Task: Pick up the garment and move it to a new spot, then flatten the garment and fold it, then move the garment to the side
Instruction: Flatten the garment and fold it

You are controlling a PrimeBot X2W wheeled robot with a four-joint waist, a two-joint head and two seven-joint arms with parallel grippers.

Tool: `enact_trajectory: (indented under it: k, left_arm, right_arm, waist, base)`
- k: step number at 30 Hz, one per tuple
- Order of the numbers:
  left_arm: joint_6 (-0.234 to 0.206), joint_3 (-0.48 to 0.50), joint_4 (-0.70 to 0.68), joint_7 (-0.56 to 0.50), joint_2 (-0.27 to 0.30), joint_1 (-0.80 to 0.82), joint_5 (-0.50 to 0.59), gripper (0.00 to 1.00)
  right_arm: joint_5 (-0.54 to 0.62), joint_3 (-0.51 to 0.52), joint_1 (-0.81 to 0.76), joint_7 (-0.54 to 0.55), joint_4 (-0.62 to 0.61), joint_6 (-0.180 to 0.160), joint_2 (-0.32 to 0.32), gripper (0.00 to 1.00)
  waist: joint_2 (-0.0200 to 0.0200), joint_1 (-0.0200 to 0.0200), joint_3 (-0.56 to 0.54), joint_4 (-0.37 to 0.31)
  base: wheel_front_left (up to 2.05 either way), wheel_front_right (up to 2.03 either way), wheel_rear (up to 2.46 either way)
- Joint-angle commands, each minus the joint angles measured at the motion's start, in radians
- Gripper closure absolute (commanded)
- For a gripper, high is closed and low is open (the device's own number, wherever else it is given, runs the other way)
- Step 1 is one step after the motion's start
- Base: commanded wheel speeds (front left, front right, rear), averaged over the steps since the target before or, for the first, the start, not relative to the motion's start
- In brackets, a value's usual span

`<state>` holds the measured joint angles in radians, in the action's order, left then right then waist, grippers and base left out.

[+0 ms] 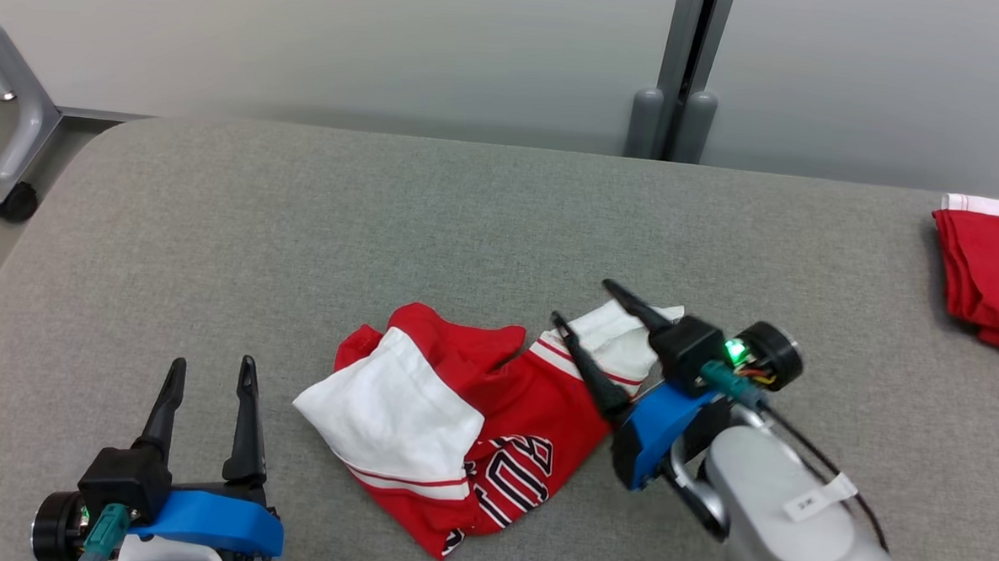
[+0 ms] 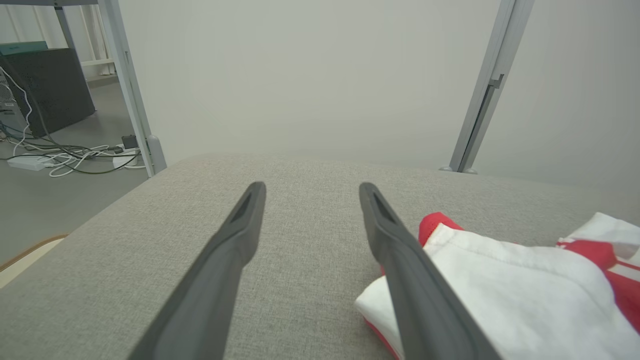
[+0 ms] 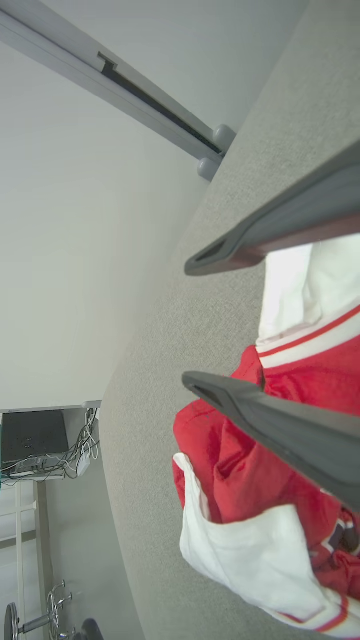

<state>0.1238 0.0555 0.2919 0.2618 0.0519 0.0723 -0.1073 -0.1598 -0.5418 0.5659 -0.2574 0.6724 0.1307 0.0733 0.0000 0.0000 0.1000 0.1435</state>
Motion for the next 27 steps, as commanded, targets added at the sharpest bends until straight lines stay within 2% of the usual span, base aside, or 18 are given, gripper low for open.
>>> enact_trajectory:
  k: [1,8,21,27]
  left_arm:
    - [0.001,0.002,-0.004,0.004,-0.002,0.008,0.001,0.00]
    - [0.004,-0.005,-0.006,0.004,-0.002,0.016,-0.002,0.00]
    - [0.002,-0.028,0.003,0.004,-0.002,0.043,-0.021,0.00]
    - [0.000,-0.049,0.010,0.004,-0.002,0.061,-0.029,0.00]
  right_arm:
    - [0.014,0.025,0.026,0.006,0.020,0.000,0.011,0.00]
    - [0.050,0.081,0.089,0.068,0.151,0.000,0.026,0.00]
    - [0.051,-0.023,0.166,0.091,0.398,0.000,-0.010,0.00]
    - [0.026,-0.067,0.189,0.155,0.511,0.000,-0.020,0.00]
  waist:
    - [0.0000,0.0000,0.005,0.005]
    - [0.0000,0.0000,0.028,0.030]
    - [0.0000,0.0000,0.071,0.065]
    - [0.0000,0.0000,0.083,0.081]
  base:
    - [0.00,0.00,0.00]
    - [0.00,0.00,0.00]
    - [0.00,0.00,0.00]
    - [0.00,0.00,0.00]
